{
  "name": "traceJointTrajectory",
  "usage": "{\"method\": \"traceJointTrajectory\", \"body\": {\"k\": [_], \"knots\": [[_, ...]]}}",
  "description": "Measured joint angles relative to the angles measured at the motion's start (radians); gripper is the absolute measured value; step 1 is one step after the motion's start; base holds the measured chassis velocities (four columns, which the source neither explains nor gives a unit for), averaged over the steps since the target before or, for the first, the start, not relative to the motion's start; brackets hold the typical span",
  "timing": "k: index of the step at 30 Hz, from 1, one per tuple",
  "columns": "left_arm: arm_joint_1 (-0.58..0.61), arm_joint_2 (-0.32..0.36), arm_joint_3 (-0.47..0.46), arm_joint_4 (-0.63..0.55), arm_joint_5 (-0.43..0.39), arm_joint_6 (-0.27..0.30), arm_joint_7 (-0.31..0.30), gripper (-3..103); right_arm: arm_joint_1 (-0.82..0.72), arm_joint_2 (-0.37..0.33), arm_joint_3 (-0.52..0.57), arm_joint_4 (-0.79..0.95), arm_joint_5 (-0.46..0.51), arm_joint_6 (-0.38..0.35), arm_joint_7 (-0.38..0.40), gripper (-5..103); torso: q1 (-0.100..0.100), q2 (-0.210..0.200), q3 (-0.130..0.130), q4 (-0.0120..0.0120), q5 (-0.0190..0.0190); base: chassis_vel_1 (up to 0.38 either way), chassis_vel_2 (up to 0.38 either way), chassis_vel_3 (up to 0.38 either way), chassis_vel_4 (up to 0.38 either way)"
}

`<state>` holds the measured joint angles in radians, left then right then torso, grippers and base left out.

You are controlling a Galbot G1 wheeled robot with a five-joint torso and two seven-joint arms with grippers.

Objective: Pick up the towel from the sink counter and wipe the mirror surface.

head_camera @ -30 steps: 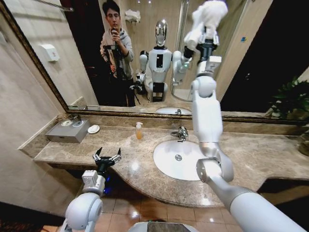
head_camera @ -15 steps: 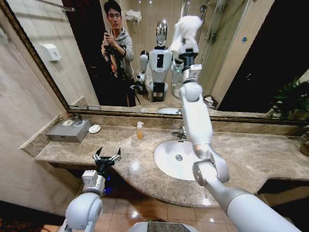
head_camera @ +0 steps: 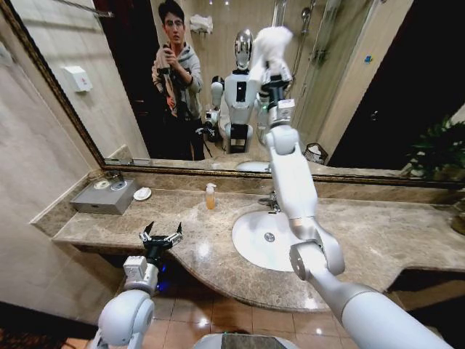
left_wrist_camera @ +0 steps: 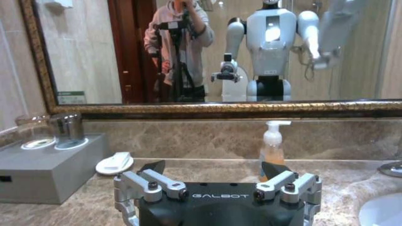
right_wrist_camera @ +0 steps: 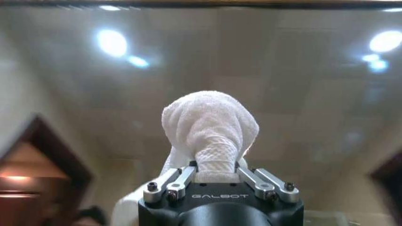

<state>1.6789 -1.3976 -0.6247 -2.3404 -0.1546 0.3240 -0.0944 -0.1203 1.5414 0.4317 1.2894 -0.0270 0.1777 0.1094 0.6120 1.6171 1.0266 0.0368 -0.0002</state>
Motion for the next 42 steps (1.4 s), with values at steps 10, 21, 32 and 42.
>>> {"method": "traceJointTrajectory", "body": {"k": [10,21,32,42], "knots": [[0.000,0.000,0.000,0.000,0.000,0.000,0.000,100,-0.011,-0.127,0.096,-0.031,0.113,0.019,0.008,19,0.000,0.000,0.000,-0.0015,0.0007,0.000,0.000,0.000,0.000],[0.000,0.000,0.000,0.000,0.000,0.000,0.000,100,0.003,0.071,-0.078,-0.010,-0.077,0.042,-0.032,19,0.000,0.000,0.000,-0.0008,-0.0005,0.000,0.000,0.000,0.000],[0.000,0.000,0.000,0.000,0.000,0.000,0.000,100,-0.024,0.069,-0.106,-0.009,-0.089,0.037,-0.048,19,0.000,0.000,0.000,-0.0011,0.0003,0.000,0.000,0.000,0.000],[0.000,0.000,0.000,0.000,0.000,0.000,0.000,100,-0.026,-0.071,0.023,0.021,0.102,0.046,-0.035,19,0.000,0.000,0.000,-0.0018,0.0010,0.000,0.000,0.000,0.000]]}}
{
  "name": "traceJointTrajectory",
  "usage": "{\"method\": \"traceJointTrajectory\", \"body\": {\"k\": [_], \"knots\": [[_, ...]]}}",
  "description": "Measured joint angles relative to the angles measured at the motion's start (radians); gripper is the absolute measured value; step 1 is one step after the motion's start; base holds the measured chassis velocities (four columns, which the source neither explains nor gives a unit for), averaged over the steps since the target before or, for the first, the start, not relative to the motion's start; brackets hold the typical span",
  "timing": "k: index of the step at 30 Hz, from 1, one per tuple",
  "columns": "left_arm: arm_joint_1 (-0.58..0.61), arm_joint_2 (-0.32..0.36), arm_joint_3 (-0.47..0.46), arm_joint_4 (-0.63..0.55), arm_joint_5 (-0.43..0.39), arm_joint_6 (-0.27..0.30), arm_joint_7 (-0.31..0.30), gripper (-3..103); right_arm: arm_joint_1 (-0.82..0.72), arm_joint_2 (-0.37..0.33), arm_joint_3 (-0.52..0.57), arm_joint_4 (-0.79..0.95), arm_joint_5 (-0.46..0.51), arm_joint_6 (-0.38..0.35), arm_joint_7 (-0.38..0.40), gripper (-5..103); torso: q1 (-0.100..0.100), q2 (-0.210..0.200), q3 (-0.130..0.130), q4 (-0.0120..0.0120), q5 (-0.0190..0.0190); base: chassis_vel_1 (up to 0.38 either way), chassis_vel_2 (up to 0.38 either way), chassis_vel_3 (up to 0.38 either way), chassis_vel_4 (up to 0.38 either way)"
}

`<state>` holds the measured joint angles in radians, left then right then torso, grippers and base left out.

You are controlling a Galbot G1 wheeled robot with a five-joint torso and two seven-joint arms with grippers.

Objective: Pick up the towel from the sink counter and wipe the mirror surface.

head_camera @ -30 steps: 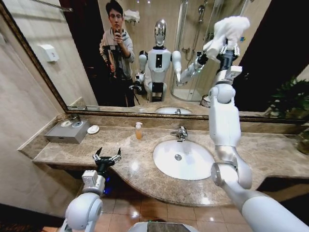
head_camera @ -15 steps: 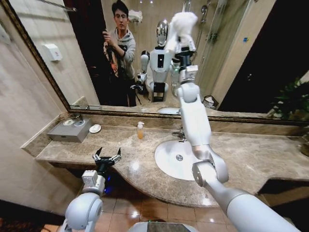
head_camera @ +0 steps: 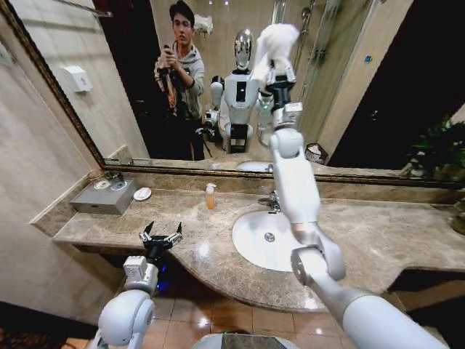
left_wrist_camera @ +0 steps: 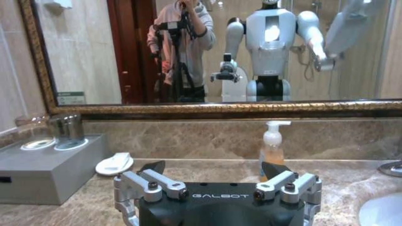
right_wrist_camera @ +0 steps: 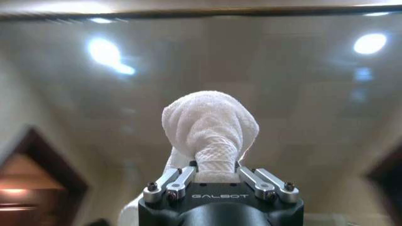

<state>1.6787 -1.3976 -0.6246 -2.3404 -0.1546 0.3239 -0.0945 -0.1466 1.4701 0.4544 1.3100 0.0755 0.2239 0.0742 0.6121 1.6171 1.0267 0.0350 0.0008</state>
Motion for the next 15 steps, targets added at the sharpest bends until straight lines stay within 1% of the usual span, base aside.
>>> {"method": "traceJointTrajectory", "body": {"k": [2,4,5,8,9,11,12,14,15], "knots": [[0.000,0.000,0.000,0.000,0.000,0.000,0.000,100,0.008,-0.036,0.044,-0.029,0.026,0.007,0.000,19,0.000,0.000,0.000,-0.0002,-0.0001,0.000,0.000,0.000,0.000],[0.000,0.000,0.000,0.000,0.000,0.000,0.000,100,0.011,-0.046,0.057,-0.040,0.032,0.011,0.001,19,0.000,0.000,0.000,-0.0001,-0.0001,0.000,0.000,0.000,0.000],[0.000,0.000,0.000,0.000,0.000,0.000,0.000,100,0.015,-0.061,0.069,-0.058,0.051,0.016,0.005,19,0.000,0.000,0.000,0.0002,0.0000,0.000,0.000,0.000,0.000],[0.000,0.000,0.000,0.000,0.000,0.000,0.000,100,0.015,-0.055,0.064,-0.066,0.061,0.019,0.007,19,0.000,0.000,0.000,0.0005,-0.0003,0.000,0.000,0.000,0.000],[0.000,0.000,0.000,0.000,0.000,0.000,0.000,100,0.012,-0.037,0.050,-0.061,0.058,0.020,0.007,19,0.000,0.000,0.000,0.0006,-0.0005,0.000,0.000,0.000,0.000],[0.000,0.000,0.000,0.000,0.000,0.000,0.000,100,0.001,0.016,0.015,-0.040,0.028,0.021,-0.002,19,0.000,0.000,0.000,0.0017,-0.0008,0.000,0.000,0.000,0.000],[0.000,0.000,0.000,0.000,0.000,0.000,0.000,100,-0.009,0.096,-0.024,-0.030,-0.027,0.027,-0.031,19,0.000,0.000,0.000,0.0019,-0.0012,0.000,0.000,0.000,0.000],[0.000,0.000,0.000,0.000,0.000,0.000,0.000,100,-0.015,0.134,-0.069,-0.040,-0.071,0.041,-0.051,19,0.000,0.000,0.000,0.0023,-0.0015,0.000,0.000,0.000,0.000],[0.000,0.000,0.000,0.000,0.000,0.000,0.000,100,-0.015,0.134,-0.069,-0.040,-0.071,0.041,-0.051,19,0.000,0.000,0.000,0.0023,-0.0015,0.000,0.000,0.000,0.000]]}}
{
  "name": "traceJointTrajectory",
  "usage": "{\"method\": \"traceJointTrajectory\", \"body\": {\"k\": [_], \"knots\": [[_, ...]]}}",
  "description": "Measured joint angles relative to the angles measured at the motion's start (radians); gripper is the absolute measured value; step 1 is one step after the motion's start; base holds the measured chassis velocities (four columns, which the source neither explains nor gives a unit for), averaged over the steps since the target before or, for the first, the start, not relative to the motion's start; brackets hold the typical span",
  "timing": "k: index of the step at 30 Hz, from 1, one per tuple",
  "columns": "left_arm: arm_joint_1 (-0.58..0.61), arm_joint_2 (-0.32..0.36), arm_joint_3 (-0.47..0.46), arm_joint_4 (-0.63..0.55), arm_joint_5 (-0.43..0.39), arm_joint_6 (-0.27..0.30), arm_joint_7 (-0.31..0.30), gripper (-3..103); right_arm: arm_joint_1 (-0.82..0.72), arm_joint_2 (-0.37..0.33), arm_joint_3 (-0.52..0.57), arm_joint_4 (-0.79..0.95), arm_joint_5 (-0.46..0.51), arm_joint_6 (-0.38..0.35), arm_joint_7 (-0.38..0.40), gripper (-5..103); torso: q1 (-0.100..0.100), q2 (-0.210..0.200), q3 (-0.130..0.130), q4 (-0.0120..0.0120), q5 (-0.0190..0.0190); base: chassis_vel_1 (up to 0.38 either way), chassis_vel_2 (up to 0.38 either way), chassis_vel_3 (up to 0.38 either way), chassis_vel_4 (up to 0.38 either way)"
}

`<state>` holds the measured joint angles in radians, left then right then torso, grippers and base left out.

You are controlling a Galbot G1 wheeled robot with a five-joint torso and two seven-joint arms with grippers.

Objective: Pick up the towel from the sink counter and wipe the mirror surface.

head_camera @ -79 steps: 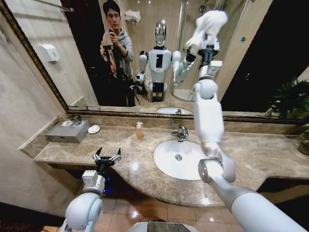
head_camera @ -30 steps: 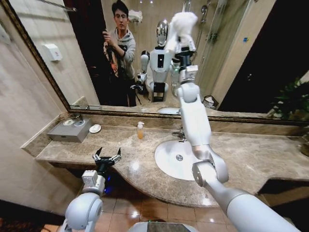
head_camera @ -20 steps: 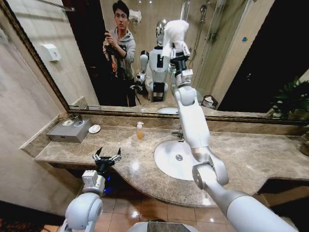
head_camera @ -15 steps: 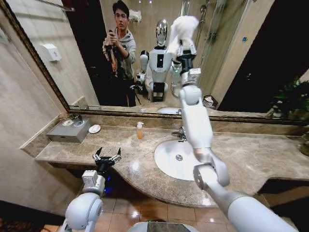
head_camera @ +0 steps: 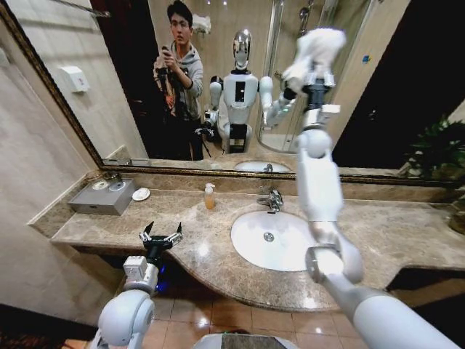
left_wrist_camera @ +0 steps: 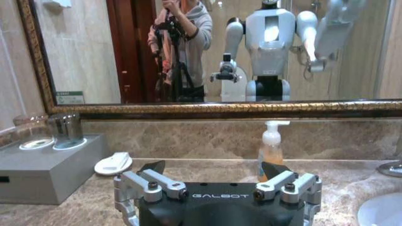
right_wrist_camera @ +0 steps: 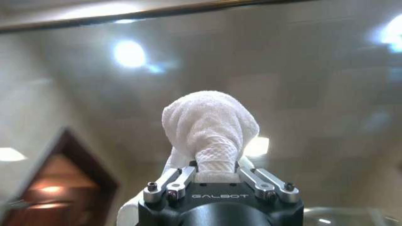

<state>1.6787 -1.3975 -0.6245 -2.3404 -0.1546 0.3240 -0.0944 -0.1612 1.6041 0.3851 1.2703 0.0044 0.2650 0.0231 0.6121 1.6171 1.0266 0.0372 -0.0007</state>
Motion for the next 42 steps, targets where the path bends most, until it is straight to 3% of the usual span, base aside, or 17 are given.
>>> {"method": "traceJointTrajectory", "body": {"k": [6,13,19,25,31,33,37,42], "knots": [[0.000,0.000,0.000,0.000,0.000,0.000,0.000,100,-0.013,0.008,-0.066,-0.039,-0.052,0.020,-0.030,19,0.000,0.000,0.000,-0.0014,0.0002,0.000,0.000,0.000,0.000],[0.000,0.000,0.000,0.000,0.000,0.000,0.000,100,-0.027,-0.016,-0.003,-0.014,-0.043,0.035,-0.023,19,0.000,0.000,0.000,-0.0005,0.0005,0.000,0.000,0.000,0.000],[0.000,0.000,0.000,0.000,0.000,0.000,0.000,100,-0.057,-0.158,0.123,-0.001,0.008,0.081,0.017,19,0.000,0.000,0.000,-0.0021,0.0011,0.000,0.000,0.000,0.000],[0.000,0.000,0.000,0.000,0.000,0.000,0.000,100,-0.048,-0.213,0.155,-0.055,0.067,0.089,0.035,19,0.000,0.000,0.000,-0.0018,0.0012,0.000,0.000,0.000,0.000],[0.000,0.000,0.000,0.000,0.000,0.000,0.000,100,-0.046,-0.127,0.110,-0.067,0.037,0.089,0.032,19,0.000,0.000,0.000,-0.0014,0.0009,0.000,0.000,0.000,0.000],[0.000,0.000,0.000,0.000,0.000,0.000,0.000,100,-0.055,-0.049,0.086,-0.060,-0.026,0.094,0.017,19,0.000,0.000,0.000,-0.0009,0.0008,0.000,0.000,0.000,0.000],[0.000,0.000,0.000,0.000,0.000,0.000,0.000,100,-0.070,0.004,0.034,-0.048,-0.096,0.106,-0.003,19,0.000,0.000,0.000,0.0002,0.0000,0.000,0.000,0.000,0.000],[0.000,0.000,0.000,0.000,0.000,0.000,0.000,100,-0.099,0.008,-0.042,-0.049,-0.154,0.128,-0.018,19,0.000,0.000,0.000,-0.0011,0.0003,0.000,0.000,0.000,0.000]]}}
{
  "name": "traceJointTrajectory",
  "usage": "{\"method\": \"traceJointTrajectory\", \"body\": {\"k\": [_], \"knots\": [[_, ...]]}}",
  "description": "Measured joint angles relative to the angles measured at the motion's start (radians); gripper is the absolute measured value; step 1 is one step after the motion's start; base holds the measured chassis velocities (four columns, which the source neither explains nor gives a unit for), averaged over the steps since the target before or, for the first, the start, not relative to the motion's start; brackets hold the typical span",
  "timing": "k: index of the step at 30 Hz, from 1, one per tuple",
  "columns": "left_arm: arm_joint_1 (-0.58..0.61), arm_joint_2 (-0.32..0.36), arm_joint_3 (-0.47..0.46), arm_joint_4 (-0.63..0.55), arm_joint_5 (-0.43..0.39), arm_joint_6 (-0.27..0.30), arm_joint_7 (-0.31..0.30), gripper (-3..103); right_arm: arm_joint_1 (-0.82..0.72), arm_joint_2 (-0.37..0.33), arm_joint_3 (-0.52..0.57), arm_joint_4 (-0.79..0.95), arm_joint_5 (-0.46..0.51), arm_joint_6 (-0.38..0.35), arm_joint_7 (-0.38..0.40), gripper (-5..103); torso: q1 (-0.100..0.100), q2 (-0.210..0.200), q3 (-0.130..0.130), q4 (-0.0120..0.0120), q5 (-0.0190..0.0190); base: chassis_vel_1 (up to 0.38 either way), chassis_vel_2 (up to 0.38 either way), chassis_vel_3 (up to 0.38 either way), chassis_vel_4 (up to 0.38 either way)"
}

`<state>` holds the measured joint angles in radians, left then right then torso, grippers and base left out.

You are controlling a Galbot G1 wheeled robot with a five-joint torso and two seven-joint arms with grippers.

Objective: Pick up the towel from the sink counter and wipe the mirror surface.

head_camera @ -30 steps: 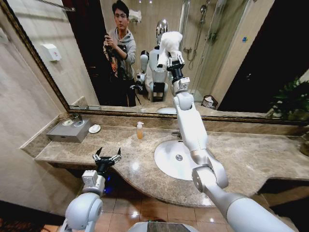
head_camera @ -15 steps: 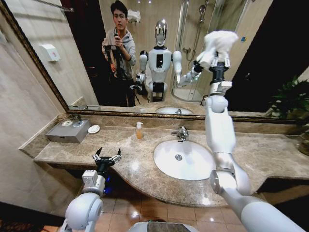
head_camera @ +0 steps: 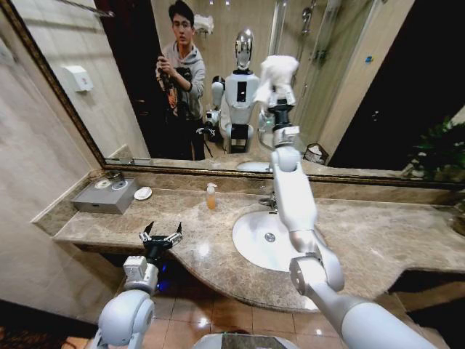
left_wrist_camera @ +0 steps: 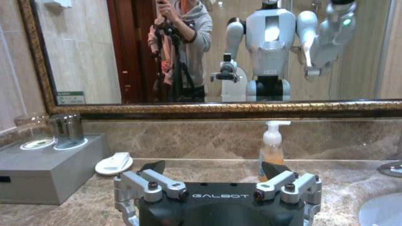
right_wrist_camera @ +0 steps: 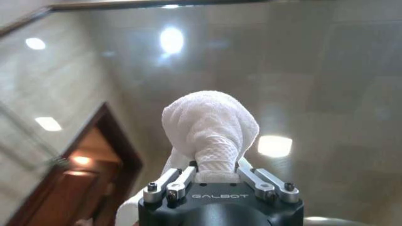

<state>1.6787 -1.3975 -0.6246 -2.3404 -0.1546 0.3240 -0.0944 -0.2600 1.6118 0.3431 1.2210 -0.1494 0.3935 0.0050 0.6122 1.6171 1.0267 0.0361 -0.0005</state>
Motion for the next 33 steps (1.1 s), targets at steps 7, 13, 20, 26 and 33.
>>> {"method": "traceJointTrajectory", "body": {"k": [7,13,20,26,33], "knots": [[0.000,0.000,0.000,0.000,0.000,0.000,0.000,100,-0.026,-0.001,0.022,-0.020,0.016,0.009,-0.002,19,0.000,0.000,0.000,-0.0002,0.0001,0.000,0.000,0.000,0.000],[0.000,0.000,0.000,0.000,0.000,0.000,0.000,100,-0.074,-0.120,0.100,0.046,0.166,-0.024,0.028,19,0.000,0.000,0.000,0.0000,0.0009,0.000,0.000,0.000,0.000],[0.000,0.000,0.000,0.000,0.000,0.000,0.000,100,-0.183,-0.265,0.197,0.162,0.278,-0.065,0.022,19,0.000,0.000,0.000,0.0000,0.0009,0.000,0.000,0.000,0.000],[0.000,0.000,0.000,0.000,0.000,0.000,0.000,100,-0.368,-0.342,0.180,0.413,0.444,-0.211,0.005,19,0.000,0.000,0.000,0.0005,0.0007,0.000,0.000,0.000,0.000],[0.000,0.000,0.000,0.000,0.000,0.000,0.000,100,-0.589,-0.372,0.162,0.596,0.485,-0.315,0.008,19,0.000,0.000,0.000,0.0000,0.0012,0.000,0.000,0.000,0.000]]}}
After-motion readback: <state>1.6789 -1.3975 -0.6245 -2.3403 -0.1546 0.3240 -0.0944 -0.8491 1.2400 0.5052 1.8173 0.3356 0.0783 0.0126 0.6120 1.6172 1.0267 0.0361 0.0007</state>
